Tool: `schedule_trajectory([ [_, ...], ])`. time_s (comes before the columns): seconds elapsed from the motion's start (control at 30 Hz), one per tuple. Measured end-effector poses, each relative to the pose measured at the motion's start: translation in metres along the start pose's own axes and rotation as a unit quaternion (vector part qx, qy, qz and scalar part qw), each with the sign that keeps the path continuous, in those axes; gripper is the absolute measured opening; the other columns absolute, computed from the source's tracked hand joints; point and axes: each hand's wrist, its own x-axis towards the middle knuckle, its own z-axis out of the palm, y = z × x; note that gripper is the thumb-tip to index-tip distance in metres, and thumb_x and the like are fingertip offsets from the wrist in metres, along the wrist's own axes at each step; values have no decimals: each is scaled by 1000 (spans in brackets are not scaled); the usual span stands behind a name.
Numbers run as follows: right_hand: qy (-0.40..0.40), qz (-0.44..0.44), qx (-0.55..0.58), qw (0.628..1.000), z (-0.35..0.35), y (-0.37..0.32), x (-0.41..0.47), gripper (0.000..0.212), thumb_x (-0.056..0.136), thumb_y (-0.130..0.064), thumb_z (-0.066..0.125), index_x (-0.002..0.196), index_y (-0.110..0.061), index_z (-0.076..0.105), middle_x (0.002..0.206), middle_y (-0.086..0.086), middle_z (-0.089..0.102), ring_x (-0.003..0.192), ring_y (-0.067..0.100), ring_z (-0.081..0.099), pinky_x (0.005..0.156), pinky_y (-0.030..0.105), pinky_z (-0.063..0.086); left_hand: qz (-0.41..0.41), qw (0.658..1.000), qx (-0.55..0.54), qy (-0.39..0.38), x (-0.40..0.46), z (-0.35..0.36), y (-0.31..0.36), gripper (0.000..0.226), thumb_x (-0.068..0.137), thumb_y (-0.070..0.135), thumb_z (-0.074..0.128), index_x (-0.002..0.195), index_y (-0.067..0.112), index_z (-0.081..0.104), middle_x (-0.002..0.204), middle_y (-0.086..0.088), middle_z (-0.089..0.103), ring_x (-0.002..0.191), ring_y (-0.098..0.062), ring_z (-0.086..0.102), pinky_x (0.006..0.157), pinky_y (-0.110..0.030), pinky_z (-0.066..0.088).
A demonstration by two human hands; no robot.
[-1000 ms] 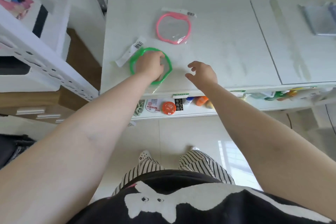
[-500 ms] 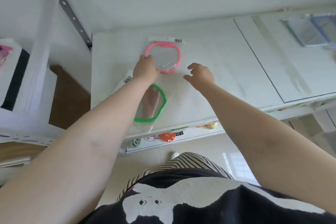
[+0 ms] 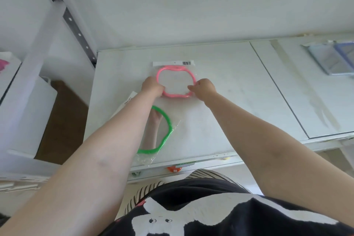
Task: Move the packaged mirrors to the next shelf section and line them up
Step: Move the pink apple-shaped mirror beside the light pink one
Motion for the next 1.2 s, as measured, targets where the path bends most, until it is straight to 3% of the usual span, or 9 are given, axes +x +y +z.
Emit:
schedule_trajectory([
  [0.07, -6, 18, 84, 996, -5, 2, -7, 14, 88, -24, 61, 93, -11, 58, 77, 4, 56, 76, 24, 52, 62, 28, 41, -21, 996, -81, -12, -8, -1, -1, 19, 79, 3, 65, 98, 2, 65, 93, -17, 65, 90, -32, 68, 72, -32, 49],
  [0.17, -23, 35, 257, 965, -10, 6, -20, 41, 87, -12, 63, 127, -10, 52, 79, 7, 64, 66, 19, 59, 66, 29, 51, -33, 980, -195, -35, -18, -7, -2, 18, 80, -4, 63, 71, 10, 57, 82, -15, 60, 58, -21, 59, 56, -26, 49],
  [0.33, -19, 61, 428, 902, -22, 9, -58, 51, 85, 5, 59, 132, -14, 50, 82, 11, 66, 62, 22, 67, 56, 25, 60, -13, 959, -273, -77, -54, -20, 12, 26, 81, -8, 64, 71, 12, 51, 73, -6, 56, 57, -14, 56, 45, -15, 51],
  [0.5, 36, 80, 462, 883, -40, 34, -112, 50, 85, 7, 58, 129, -18, 55, 81, 9, 68, 56, 20, 69, 65, 25, 61, 18, 938, -313, -147, -91, -24, 21, 14, 85, -1, 64, 81, 11, 57, 73, -4, 57, 64, -14, 55, 68, -23, 50],
  [0.73, 83, 98, 475, 871, -41, 84, -220, 54, 85, 10, 59, 131, -16, 55, 102, 20, 68, 71, 26, 69, 71, 31, 61, 28, 932, -318, -173, -160, -17, 13, 29, 92, 2, 55, 121, 6, 60, 90, -7, 65, 75, -19, 61, 68, -25, 54],
  [0.87, 124, 127, 459, 871, -36, 117, -281, 51, 86, 4, 60, 132, -17, 55, 81, 14, 70, 67, 25, 70, 81, 39, 60, 33, 933, -287, -214, -204, 4, 2, 31, 89, 1, 60, 120, 5, 61, 98, -11, 65, 85, -26, 63, 81, -34, 57],
  [0.93, 157, 131, 470, 859, -39, 131, -308, 48, 85, 5, 60, 131, -10, 54, 77, 14, 67, 59, 20, 68, 68, 31, 62, 41, 929, -279, -240, -227, 16, 0, 27, 89, 0, 61, 116, 2, 63, 92, -9, 65, 81, -24, 63, 82, -36, 57],
  [1.0, 187, 139, 478, 847, -44, 147, -332, 47, 85, 6, 61, 129, -4, 52, 78, 12, 65, 51, 15, 66, 54, 23, 59, 51, 926, -266, -263, -249, 27, 1, 20, 88, 1, 62, 107, 6, 67, 89, -7, 67, 83, -24, 64, 82, -36, 57],
  [1.2, 238, 163, 489, 823, -55, 199, -383, 50, 82, 5, 66, 130, 0, 51, 96, 19, 66, 65, 21, 66, 56, 24, 60, 83, 925, -232, -287, -311, 62, 13, 18, 88, 2, 63, 103, 9, 69, 80, -5, 65, 77, -25, 63, 77, -36, 59],
])
